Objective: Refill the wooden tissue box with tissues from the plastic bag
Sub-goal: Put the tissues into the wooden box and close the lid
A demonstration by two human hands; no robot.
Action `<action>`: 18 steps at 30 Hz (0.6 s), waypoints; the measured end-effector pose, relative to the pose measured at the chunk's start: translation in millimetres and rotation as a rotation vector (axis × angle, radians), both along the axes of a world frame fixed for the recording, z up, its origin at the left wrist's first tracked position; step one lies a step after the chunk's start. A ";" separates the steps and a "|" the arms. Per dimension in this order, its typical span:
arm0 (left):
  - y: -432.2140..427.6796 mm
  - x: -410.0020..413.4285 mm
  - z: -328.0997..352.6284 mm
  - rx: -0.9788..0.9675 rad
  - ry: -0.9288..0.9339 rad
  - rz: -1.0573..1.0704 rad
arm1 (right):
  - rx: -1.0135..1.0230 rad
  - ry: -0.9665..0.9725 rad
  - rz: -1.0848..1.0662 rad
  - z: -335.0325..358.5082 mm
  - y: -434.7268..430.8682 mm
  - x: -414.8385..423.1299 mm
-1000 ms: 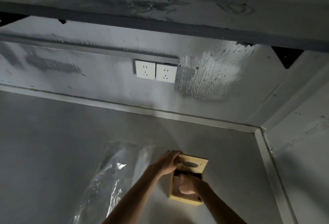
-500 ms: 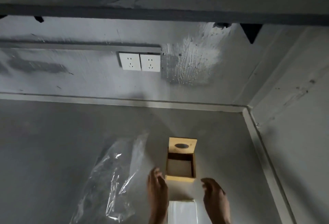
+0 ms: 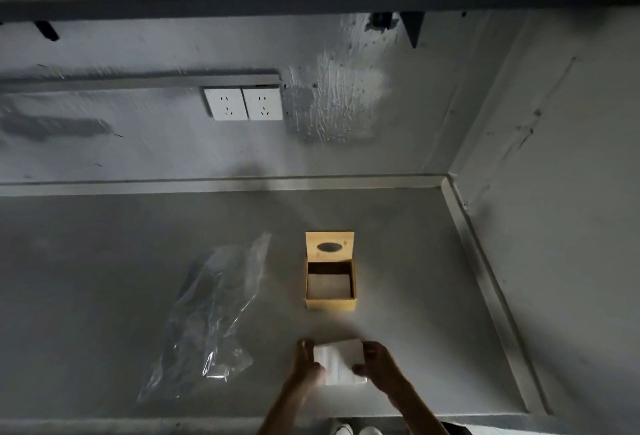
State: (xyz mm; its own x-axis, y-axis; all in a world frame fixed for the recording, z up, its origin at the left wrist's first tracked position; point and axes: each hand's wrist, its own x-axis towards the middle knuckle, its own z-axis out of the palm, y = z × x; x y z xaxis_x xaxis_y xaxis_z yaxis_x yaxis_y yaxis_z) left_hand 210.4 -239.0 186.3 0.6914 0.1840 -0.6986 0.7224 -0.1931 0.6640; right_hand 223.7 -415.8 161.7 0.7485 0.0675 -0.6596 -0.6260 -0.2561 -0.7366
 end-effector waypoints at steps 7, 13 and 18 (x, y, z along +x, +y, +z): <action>4.3 -8.0 -18.6 0.137 -0.164 -0.171 | -0.320 -0.328 0.110 4.6 -12.2 -23.4; -7.2 -28.0 -7.8 0.267 -0.445 -0.351 | -0.298 -0.470 0.082 -8.6 -12.9 -28.4; -15.0 -27.6 -17.3 0.225 -0.482 -0.343 | -0.125 -0.358 -0.033 -2.6 9.9 -29.8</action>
